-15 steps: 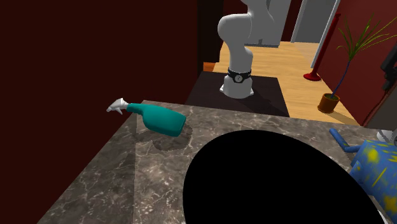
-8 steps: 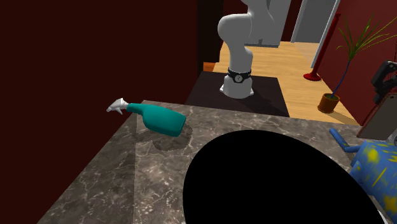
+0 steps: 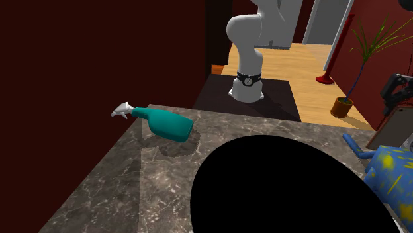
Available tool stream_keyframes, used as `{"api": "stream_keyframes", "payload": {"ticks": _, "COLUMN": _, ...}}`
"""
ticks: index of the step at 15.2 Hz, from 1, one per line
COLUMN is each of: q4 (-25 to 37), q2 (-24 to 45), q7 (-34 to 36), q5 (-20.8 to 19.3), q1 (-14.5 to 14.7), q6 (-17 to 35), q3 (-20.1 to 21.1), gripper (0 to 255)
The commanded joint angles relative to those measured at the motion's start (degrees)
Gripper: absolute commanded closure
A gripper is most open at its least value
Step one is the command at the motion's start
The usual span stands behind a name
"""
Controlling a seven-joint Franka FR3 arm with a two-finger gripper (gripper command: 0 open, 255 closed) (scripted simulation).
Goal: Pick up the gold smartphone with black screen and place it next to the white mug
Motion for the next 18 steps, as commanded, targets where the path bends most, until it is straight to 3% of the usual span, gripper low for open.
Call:
{"api": "stream_keyframes", "payload": {"ticks": 1, "q4": 0.0, "q2": 0.0, "q7": 0.0, "q5": 0.0, "q1": 0.0, "q6": 0.0, "q3": 0.0, "gripper": 255}}
{"api": "stream_keyframes", "payload": {"ticks": 3, "q4": 0.0, "q2": 0.0, "q7": 0.0, "q5": 0.0, "q1": 0.0, "q6": 0.0, "q3": 0.0, "gripper": 255}}
{"api": "stream_keyframes", "payload": {"ticks": 4, "q4": 0.0, "q2": 0.0, "q7": 0.0, "q5": 0.0, "q1": 0.0, "q6": 0.0, "q3": 0.0, "gripper": 0}}
{"api": "stream_keyframes", "payload": {"ticks": 9, "q4": 0.0, "q2": 0.0, "q7": 0.0, "q5": 0.0, "q1": 0.0, "q6": 0.0, "q3": 0.0, "gripper": 0}}
{"api": "stream_keyframes", "payload": {"ticks": 13, "q4": 4.1, "q2": -2.8, "q7": -0.8, "q5": 1.2, "q1": -0.2, "q6": -6.8, "q3": 0.1, "gripper": 0}}
{"api": "stream_keyframes", "payload": {"ticks": 18, "q4": 4.1, "q2": -2.8, "q7": -0.8, "q5": 1.2, "q1": -0.2, "q6": -6.8, "q3": 0.1, "gripper": 0}}
